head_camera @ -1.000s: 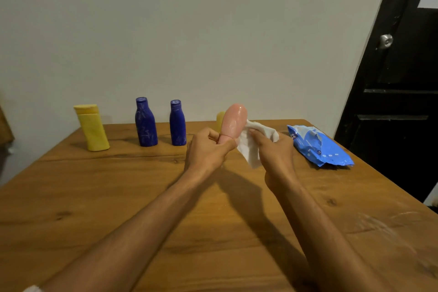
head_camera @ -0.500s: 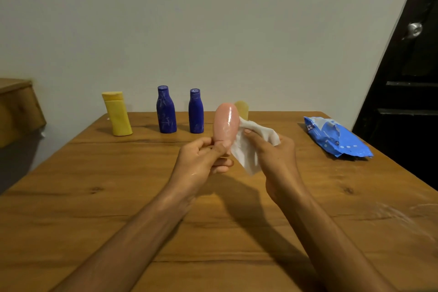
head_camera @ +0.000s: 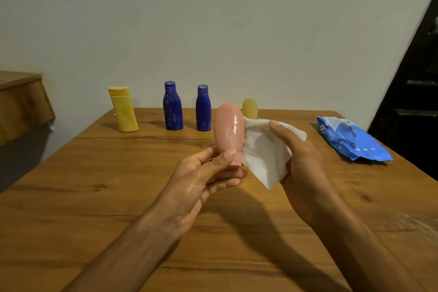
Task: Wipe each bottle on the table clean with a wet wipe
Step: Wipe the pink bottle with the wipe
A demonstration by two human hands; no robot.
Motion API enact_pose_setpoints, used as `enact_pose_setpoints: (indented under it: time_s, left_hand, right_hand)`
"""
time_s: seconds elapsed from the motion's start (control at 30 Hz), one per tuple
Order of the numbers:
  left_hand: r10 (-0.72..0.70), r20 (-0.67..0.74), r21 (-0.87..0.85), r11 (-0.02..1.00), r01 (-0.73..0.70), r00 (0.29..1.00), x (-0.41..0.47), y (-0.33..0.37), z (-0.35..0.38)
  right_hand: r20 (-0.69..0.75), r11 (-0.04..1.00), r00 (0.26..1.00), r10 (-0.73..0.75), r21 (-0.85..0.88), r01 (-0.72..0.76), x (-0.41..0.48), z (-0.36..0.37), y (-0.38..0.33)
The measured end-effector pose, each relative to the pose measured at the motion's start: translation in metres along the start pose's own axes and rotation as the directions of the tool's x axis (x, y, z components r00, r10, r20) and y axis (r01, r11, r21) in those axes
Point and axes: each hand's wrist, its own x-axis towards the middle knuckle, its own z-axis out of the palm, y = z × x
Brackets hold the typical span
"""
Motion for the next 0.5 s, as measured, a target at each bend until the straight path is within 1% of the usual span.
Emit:
enact_pose_setpoints:
  time_s: [0.07, 0.13, 0.2, 0.27, 0.33, 0.4, 0.5]
  left_hand:
    - [0.009, -0.007, 0.026, 1.000, -0.009, 1.000, 0.000, 0.000, -0.001]
    - [0.025, -0.021, 0.057, 0.998, -0.024, 0.999, 0.000, -0.001, -0.002]
    - [0.049, -0.036, 0.095, 0.994, -0.045, 0.998, 0.001, -0.002, -0.002]
    - [0.075, -0.046, 0.120, 0.990, -0.069, 0.996, 0.001, -0.001, -0.002]
    - [0.085, -0.050, 0.129, 0.989, -0.078, 0.995, 0.001, 0.001, -0.002]
    - [0.079, -0.036, 0.123, 0.990, -0.074, 0.996, 0.002, 0.002, -0.002]
    - [0.086, -0.012, 0.115, 0.990, -0.084, 0.996, 0.001, 0.003, -0.003]
  right_hand:
    - [0.030, 0.999, 0.999, 0.018, 0.035, -0.019, -0.003, -0.002, -0.002]
    - [0.040, 0.999, 0.999, 0.027, 0.034, -0.028, -0.004, -0.004, -0.003]
    - [0.047, 1.000, 0.998, 0.031, 0.001, -0.031, -0.004, -0.006, -0.002]
    - [0.067, 0.997, 0.997, 0.029, -0.074, -0.024, -0.002, -0.006, -0.001]
    - [0.117, 0.991, 0.993, 0.020, -0.134, -0.004, -0.001, -0.004, 0.000]
    - [0.152, 0.987, 0.988, 0.019, -0.158, 0.006, 0.000, 0.000, 0.000]
    - [0.121, 0.983, 0.991, -0.056, -0.170, 0.076, 0.002, 0.005, 0.002]
